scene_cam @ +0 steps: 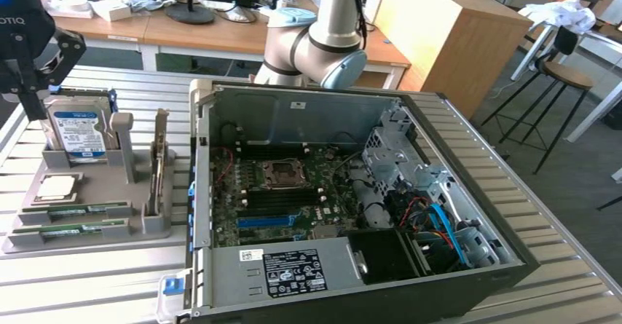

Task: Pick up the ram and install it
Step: 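Pick up the ram and move it above insertion slot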

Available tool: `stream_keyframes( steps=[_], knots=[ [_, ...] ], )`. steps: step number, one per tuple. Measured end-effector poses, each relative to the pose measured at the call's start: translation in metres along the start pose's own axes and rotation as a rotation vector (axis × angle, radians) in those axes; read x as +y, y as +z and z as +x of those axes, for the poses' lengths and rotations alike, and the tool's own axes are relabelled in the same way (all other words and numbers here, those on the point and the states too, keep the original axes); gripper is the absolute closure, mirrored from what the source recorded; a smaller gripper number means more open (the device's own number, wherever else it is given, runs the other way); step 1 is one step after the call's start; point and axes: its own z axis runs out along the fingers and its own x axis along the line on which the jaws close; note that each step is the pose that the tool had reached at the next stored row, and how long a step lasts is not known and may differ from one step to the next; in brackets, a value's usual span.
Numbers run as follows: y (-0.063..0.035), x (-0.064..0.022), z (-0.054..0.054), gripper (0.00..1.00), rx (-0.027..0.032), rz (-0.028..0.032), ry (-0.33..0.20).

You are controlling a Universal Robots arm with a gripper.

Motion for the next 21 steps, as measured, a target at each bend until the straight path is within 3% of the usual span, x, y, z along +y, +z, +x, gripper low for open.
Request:
stream_keyframes(
  steps=[9, 21],
  knots=[
    [0.0002, 0.0000, 0.0000, 0.90, 0.0023, 0.0036, -0.149],
    [0.0003, 0.0000, 0.0000, 0.90, 0.0025, 0.0018, -0.354]
  ],
)
